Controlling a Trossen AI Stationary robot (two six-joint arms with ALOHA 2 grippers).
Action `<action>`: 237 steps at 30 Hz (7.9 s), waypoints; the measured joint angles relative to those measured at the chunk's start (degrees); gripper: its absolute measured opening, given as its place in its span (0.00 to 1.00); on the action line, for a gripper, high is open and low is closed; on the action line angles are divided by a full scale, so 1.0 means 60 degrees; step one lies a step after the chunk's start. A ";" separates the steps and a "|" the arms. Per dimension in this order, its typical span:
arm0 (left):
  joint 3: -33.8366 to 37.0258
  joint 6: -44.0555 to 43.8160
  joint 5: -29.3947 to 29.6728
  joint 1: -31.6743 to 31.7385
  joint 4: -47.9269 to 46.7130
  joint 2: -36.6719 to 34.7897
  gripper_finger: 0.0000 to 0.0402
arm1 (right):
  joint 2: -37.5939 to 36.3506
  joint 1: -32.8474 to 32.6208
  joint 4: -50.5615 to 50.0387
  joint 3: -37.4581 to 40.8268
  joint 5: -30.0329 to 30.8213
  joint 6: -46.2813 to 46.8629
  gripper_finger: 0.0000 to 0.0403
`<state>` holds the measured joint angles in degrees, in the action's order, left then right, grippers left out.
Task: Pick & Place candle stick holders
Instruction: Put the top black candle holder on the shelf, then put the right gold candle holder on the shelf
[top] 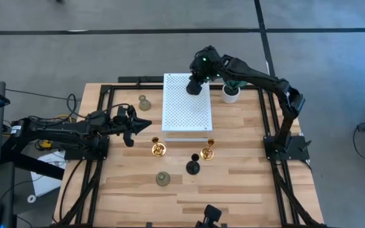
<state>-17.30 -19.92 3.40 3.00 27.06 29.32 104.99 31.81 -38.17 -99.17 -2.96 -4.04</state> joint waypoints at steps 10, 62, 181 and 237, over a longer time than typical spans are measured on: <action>0.0004 0.0000 -0.0004 -0.0006 -0.0001 0.0000 0.02 | -0.0117 0.0162 -0.0095 0.0024 0.0514 -0.0111 0.00; 0.0004 0.0000 -0.0011 -0.0006 -0.0005 0.0000 0.02 | -0.0747 -0.0076 -0.0981 0.0024 0.1001 -0.0426 0.66; 0.0004 0.0746 0.0419 -0.0006 -0.0293 0.0007 0.01 | -0.8870 -0.6568 0.2109 0.8053 0.3970 0.4535 0.00; 0.0004 0.0759 0.0419 -0.0002 -0.0282 0.0007 0.02 | -0.3825 -1.0787 0.0458 0.8056 0.5408 0.9190 0.00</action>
<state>-17.28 -15.37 5.91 2.98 25.36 29.36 82.04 -32.91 -35.42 -50.83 29.49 51.11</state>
